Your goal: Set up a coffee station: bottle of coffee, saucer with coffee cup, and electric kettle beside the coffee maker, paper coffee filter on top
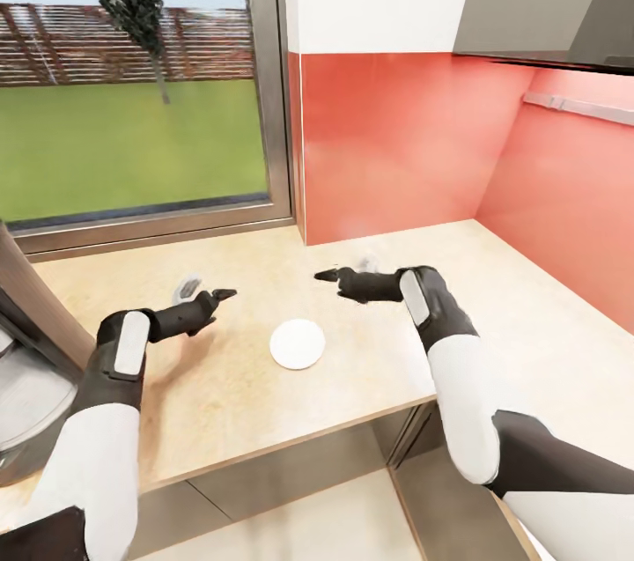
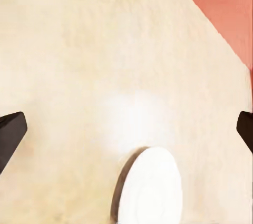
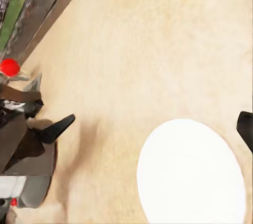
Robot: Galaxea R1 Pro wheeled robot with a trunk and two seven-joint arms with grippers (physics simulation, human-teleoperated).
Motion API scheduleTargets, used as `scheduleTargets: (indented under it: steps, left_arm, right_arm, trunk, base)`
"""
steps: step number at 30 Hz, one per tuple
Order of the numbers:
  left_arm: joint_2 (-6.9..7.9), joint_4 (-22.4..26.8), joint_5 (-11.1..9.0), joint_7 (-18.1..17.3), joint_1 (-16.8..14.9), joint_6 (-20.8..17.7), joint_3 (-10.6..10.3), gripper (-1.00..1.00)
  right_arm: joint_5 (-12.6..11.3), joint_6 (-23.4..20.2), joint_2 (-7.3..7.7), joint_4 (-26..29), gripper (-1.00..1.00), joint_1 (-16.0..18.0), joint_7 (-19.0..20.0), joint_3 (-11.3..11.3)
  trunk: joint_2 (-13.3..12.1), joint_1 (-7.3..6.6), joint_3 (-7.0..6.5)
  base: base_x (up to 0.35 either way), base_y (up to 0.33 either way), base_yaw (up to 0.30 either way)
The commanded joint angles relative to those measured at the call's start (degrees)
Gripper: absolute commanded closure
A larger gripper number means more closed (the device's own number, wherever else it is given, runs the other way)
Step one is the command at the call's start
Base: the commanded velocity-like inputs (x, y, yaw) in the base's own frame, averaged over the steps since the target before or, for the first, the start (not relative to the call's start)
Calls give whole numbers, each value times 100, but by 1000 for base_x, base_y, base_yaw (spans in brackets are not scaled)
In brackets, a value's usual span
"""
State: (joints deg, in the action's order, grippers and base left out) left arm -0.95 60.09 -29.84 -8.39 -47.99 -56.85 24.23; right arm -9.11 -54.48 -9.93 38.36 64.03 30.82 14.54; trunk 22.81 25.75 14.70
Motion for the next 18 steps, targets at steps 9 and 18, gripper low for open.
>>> scheduleTargets:
  steps: [9, 18]
  left_arm:
    - [23, -242, 97, 75, 40, -45, 212, -100]
    - [3, -659, 72, 295, 74, -29, 193, -100]
  right_arm:
    - [29, -216, -7, 651, -100, 4, -711, 245]
    - [24, -310, -7, 622, -100, -139, -764, 571]
  trunk:
    - [11, 3, 13]
    - [11, 3, 13]
  base:
    - [0, 0, 0]
    - [0, 0, 0]
